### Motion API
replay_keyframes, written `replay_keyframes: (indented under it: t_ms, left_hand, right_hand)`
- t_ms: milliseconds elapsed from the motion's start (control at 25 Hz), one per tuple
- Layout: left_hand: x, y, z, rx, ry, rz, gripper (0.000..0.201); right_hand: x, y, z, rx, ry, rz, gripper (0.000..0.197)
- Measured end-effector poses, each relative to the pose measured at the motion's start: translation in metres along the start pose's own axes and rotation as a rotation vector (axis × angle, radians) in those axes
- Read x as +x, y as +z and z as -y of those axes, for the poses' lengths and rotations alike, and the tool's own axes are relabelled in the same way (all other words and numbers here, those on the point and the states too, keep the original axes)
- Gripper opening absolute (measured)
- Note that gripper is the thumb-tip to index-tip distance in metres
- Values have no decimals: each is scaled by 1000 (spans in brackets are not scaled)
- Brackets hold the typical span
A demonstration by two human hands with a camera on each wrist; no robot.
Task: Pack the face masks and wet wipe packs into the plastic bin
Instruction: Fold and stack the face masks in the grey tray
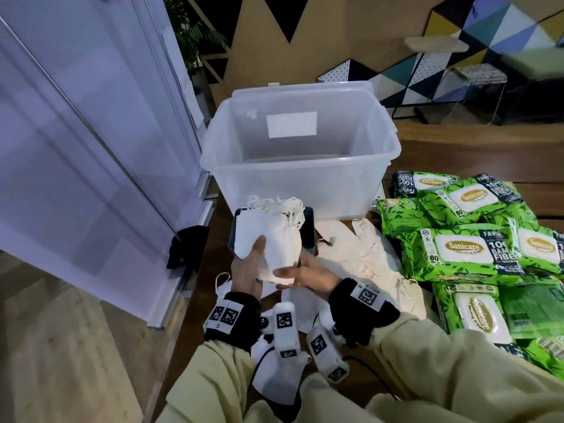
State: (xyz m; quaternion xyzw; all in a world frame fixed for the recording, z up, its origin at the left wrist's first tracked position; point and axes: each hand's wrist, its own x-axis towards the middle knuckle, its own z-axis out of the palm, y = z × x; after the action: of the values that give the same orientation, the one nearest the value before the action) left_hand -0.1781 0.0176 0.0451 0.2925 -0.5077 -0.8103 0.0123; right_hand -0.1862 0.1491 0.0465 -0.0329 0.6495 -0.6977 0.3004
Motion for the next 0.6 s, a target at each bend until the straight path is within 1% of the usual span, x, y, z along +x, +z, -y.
replay_keyframes:
  t_ms: [80, 120, 160, 200, 240, 280, 360, 400, 480, 520, 600]
  left_hand:
    - [12, -1, -25, 8, 22, 149, 31]
    - [22, -5, -40, 47, 71, 193, 29]
    - [33, -8, -56, 114, 131, 237, 32]
    - [45, -11, -70, 195, 192, 282, 40]
    - [52, -12, -86, 267, 230, 345, 49]
    - [61, -14, -97, 342, 244, 379, 58]
    - [78, -13, -112, 500, 253, 385, 72]
    - [84, -12, -114, 594, 267, 374, 72]
    - [95, -12, -114, 790, 305, 363, 56]
    - [102, -14, -111, 861, 293, 362, 53]
    - [113, -20, -100, 863, 191, 402, 51]
  right_hand:
    - [15, -12, 19, -115, -72, -38, 61]
    - [24, -20, 31, -227, -104, -45, 63]
    - [35, -28, 43, -340, -131, -33, 64]
    - [42, -33, 58, -424, -136, -12, 65]
    - [51, -37, 69, -467, -136, 0, 66]
    - [58, -38, 79, -479, -126, 5, 66]
    - [71, -38, 88, -500, -113, -18, 63]
    - [78, -39, 86, -514, -106, -33, 62]
    - [89, -39, 81, -582, -80, -64, 61]
    - [91, -39, 77, -639, -63, -80, 61]
    - [92, -45, 67, -743, -72, -99, 62]
